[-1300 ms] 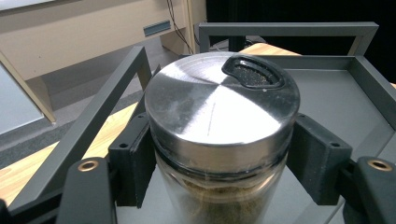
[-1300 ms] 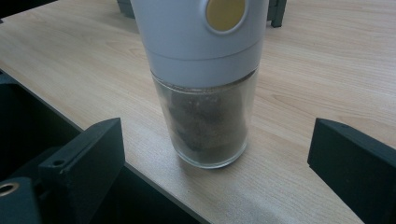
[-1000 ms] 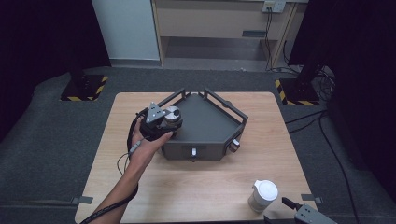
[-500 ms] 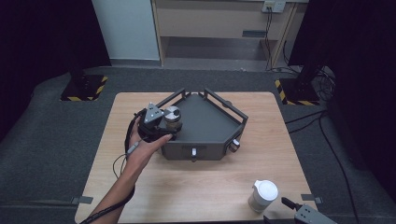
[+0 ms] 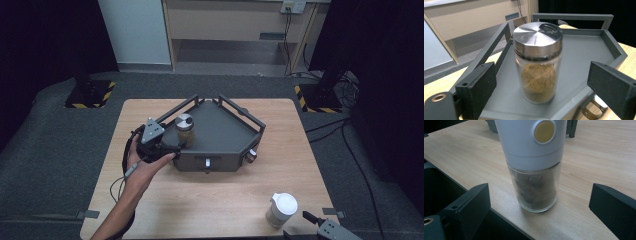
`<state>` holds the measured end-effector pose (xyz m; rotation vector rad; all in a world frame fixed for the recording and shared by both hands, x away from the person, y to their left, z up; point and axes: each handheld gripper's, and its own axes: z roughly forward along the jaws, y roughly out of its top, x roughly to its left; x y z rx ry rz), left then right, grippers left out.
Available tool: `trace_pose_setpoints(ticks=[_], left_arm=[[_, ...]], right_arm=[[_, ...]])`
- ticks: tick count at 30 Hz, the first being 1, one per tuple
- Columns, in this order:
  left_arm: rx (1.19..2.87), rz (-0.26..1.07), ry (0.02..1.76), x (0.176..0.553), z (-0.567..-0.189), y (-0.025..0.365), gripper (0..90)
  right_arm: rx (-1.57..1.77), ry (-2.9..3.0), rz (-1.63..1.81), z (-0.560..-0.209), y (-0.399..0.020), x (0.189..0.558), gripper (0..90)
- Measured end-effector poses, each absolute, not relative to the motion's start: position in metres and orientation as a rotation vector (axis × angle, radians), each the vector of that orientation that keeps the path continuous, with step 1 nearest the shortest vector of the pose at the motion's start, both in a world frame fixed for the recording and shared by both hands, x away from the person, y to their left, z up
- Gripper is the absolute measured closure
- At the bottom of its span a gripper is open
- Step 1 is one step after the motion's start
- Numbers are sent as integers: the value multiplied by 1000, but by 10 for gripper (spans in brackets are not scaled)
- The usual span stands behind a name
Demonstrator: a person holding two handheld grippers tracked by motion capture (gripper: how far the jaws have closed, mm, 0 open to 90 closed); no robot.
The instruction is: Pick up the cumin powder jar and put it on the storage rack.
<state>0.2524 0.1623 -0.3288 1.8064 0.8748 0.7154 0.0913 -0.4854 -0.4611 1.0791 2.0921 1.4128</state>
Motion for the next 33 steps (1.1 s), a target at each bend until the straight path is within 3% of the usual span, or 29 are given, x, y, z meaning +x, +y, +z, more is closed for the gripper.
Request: trace_pose_setpoints(ticks=[13,33], left_arm=[[1763,725,886,208,-336,178,67],[1725,717,930,172,-366,190,59]], right_arm=[[1081,2093,1413,-462,-486,92,39],[1081,2091,1418,-462,-487,92,38]])
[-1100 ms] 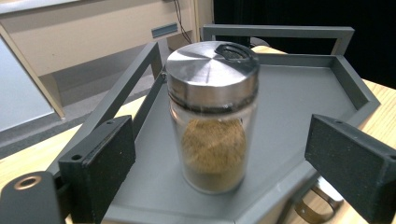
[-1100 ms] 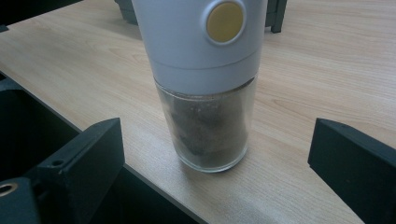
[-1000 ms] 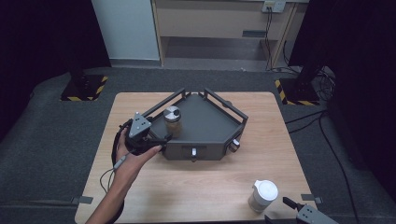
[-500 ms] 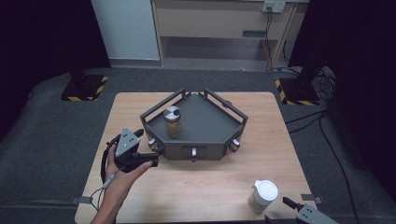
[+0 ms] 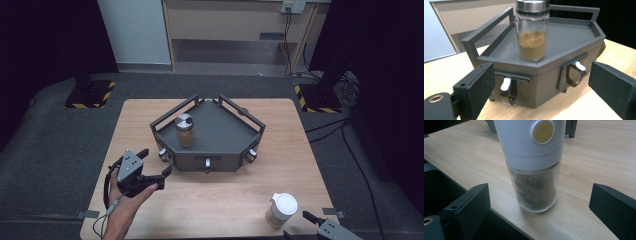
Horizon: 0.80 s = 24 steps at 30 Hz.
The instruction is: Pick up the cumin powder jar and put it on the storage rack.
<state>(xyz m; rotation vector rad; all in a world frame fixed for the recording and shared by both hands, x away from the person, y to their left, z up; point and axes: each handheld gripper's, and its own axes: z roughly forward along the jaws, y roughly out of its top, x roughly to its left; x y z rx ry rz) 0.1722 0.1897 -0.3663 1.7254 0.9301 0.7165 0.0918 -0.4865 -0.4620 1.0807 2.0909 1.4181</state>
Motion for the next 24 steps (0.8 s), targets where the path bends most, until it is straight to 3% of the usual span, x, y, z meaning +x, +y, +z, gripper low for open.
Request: trace_pose_setpoints(ticks=[24], left_arm=[[1736,679,955,130,-395,198,58]], right_arm=[[1079,2092,1405,-462,-486,90,36]])
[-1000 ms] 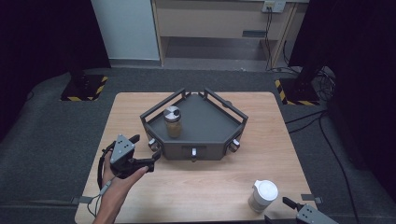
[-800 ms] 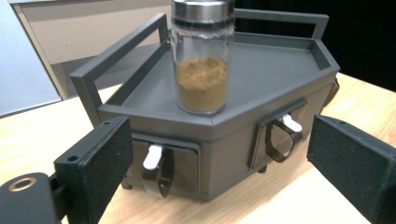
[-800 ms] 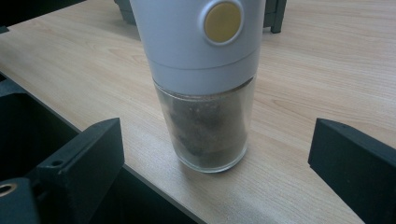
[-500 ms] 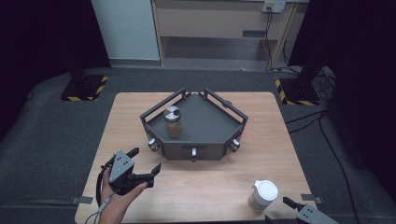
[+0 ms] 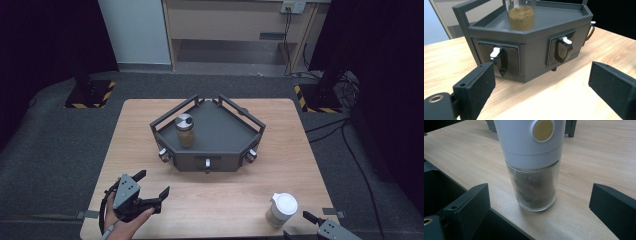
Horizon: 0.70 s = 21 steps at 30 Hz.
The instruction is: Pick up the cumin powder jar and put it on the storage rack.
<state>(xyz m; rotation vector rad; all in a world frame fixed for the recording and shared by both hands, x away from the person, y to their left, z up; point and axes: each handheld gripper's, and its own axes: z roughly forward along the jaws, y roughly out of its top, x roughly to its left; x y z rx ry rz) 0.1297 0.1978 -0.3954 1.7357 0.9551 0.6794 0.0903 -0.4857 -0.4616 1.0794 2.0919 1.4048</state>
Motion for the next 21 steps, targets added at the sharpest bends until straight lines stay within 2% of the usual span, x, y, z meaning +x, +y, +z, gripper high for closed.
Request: trace_pose_setpoints(ticks=[21], left_arm=[[1702,725,1017,96,-413,192,58]], right_arm=[[1083,2074,1413,-461,-487,86,35]])
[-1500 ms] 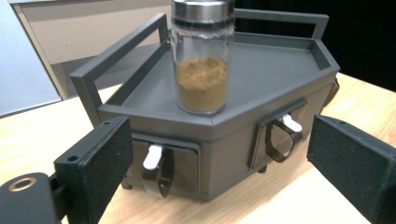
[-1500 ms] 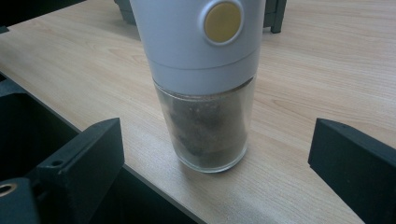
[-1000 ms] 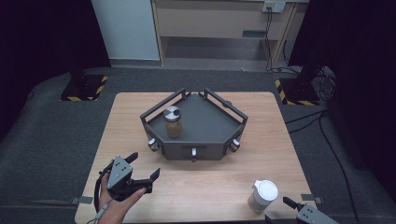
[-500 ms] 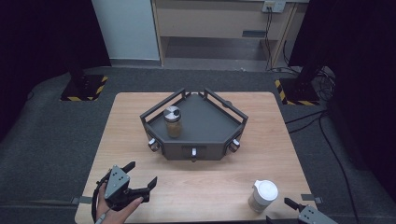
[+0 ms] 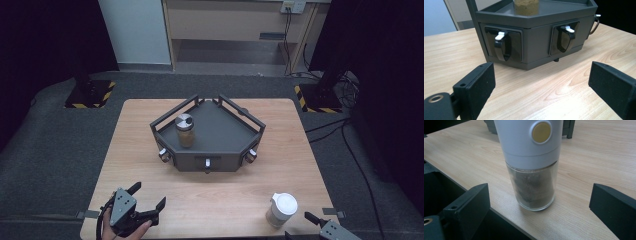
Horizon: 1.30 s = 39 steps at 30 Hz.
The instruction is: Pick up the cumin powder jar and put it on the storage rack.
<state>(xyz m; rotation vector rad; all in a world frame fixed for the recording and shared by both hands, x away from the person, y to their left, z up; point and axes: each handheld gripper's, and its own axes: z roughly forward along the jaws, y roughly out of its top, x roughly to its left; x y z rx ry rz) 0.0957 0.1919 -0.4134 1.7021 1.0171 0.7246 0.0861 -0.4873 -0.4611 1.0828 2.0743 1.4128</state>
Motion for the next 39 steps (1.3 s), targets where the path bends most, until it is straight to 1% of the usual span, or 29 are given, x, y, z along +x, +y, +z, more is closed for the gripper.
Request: trace_pose_setpoints(ticks=[7,12,14,16,17,18,20,23,28,31,39], left_arm=[[1679,718,1052,83,-422,188,60],[1683,741,1059,81,-426,183,61],[1658,749,1075,80,-432,185,62],[1701,791,1071,79,-433,181,64],[1701,791,1071,79,-433,181,64],[1752,823,1049,78,-435,178,65],[1759,804,1049,78,-438,179,64],[1728,776,1057,79,-440,183,64],[1727,769,1075,79,-443,185,64],[1753,778,1061,81,-444,182,64],[1756,766,1041,81,-445,179,64]], right_arm=[[1082,2062,1417,-461,-488,84,36],[1075,2073,1415,-461,-487,85,36],[1075,2075,1414,-461,-486,85,36],[1075,2075,1414,-461,-486,86,36],[1075,2076,1414,-461,-486,86,36],[1075,2076,1413,-461,-486,86,36],[1073,2077,1413,-461,-485,86,36],[1074,2076,1414,-461,-485,86,36],[1082,2068,1420,-462,-487,86,36],[1088,2065,1418,-463,-487,86,36],[1079,2076,1416,-463,-484,88,35]])
